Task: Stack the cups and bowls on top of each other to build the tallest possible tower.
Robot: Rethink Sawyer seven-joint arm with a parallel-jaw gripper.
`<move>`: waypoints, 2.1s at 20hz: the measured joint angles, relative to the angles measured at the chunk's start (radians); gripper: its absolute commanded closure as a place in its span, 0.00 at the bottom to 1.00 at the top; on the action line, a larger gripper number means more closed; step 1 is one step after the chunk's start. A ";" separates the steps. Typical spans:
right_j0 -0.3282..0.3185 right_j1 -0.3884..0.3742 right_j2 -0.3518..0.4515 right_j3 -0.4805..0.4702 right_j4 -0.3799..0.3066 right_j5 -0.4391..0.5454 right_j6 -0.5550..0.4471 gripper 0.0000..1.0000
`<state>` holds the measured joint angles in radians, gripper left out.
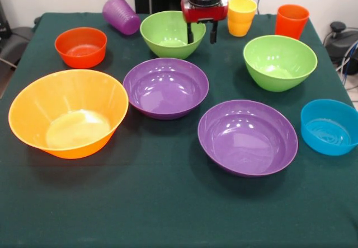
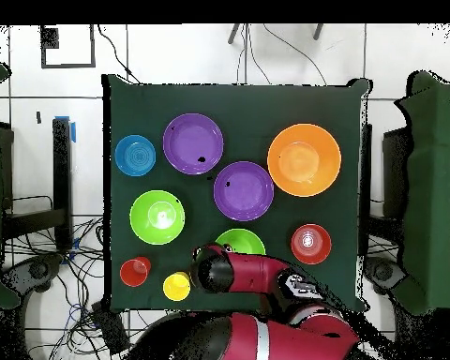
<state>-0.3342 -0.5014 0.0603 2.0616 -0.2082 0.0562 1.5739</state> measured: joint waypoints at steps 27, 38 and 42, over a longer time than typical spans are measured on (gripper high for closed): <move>0.002 0.000 0.000 -0.016 0.000 0.000 0.000 0.00; 0.027 -0.009 -0.022 -0.019 0.000 0.001 0.012 1.00; 0.034 -0.009 -0.028 -0.019 0.000 0.001 0.012 1.00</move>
<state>-0.2999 -0.5100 0.0324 2.0425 -0.2084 0.0568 1.5857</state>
